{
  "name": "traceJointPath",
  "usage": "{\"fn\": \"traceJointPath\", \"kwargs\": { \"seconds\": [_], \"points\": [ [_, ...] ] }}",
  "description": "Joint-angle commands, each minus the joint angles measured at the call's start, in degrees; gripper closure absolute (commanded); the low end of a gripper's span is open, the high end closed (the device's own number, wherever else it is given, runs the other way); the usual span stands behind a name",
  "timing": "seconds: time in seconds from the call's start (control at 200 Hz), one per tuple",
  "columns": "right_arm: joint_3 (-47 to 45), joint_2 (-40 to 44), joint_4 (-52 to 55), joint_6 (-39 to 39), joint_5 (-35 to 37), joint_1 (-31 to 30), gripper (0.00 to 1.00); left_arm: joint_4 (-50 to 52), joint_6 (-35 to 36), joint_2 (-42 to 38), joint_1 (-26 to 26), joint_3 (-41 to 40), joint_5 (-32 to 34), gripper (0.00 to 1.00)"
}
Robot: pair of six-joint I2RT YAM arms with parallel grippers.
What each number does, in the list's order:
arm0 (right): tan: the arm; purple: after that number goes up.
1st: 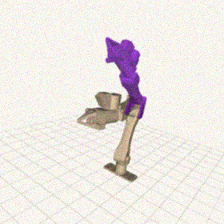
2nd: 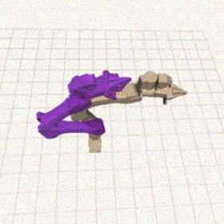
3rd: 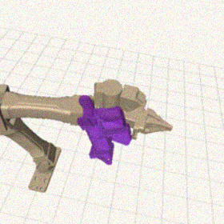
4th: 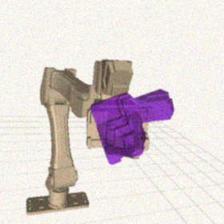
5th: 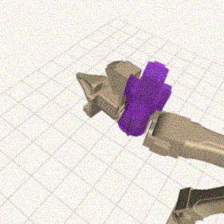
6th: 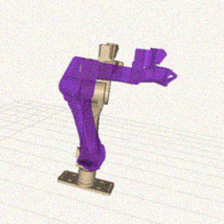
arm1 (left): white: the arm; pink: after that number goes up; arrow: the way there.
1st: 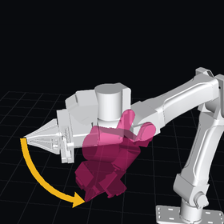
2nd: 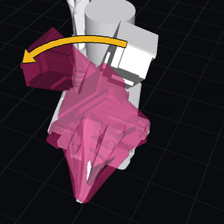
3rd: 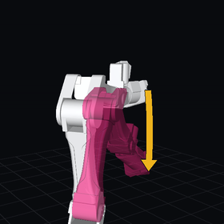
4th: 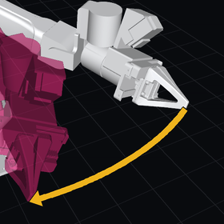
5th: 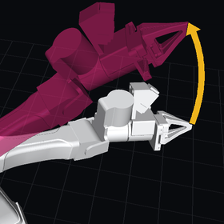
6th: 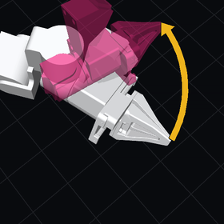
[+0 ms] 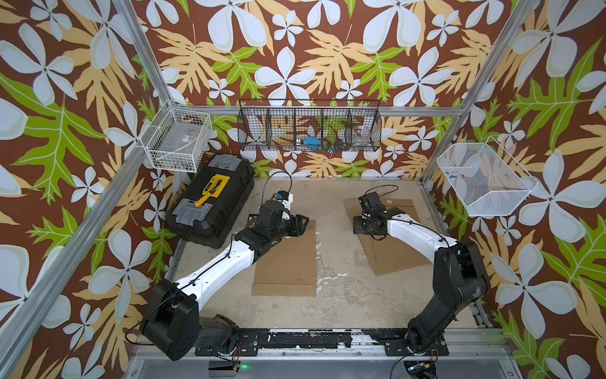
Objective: Close the mouth of the file bag
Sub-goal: Place the file bag at the center of the board, then pick up the file bag from the file bag.
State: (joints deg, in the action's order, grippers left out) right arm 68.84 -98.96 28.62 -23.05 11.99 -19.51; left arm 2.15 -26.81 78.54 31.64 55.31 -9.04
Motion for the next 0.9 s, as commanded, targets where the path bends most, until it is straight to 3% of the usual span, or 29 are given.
{"fn": "traceJointPath", "kwargs": {
  "seconds": [0.0,0.305,0.576,0.696,0.896],
  "points": [
    [-1.5,-0.9,3.4,3.4,13.0,0.2,0.36,-3.2,-0.3,1.3,1.8,-0.2,0.6,0.42],
    [-4.5,-5.5,0.6,2.9,9.1,1.8,0.41,-5.2,-1.7,4.2,4.1,0.3,-1.3,0.42],
    [-15.1,-3.2,-10.3,-6.6,-18.6,7.5,0.62,-5.9,-3.3,4.3,5.1,0.5,-2.4,0.43],
    [-17.0,-2.4,-13.3,-9.2,-23.2,8.0,0.73,-6.0,-3.4,4.7,5.9,1.0,-2.6,0.43],
    [-19.6,-2.2,-19.5,-14.3,-37.6,8.1,0.74,-7.9,-5.5,6.1,6.8,0.5,-4.1,0.43]
  ]
}}
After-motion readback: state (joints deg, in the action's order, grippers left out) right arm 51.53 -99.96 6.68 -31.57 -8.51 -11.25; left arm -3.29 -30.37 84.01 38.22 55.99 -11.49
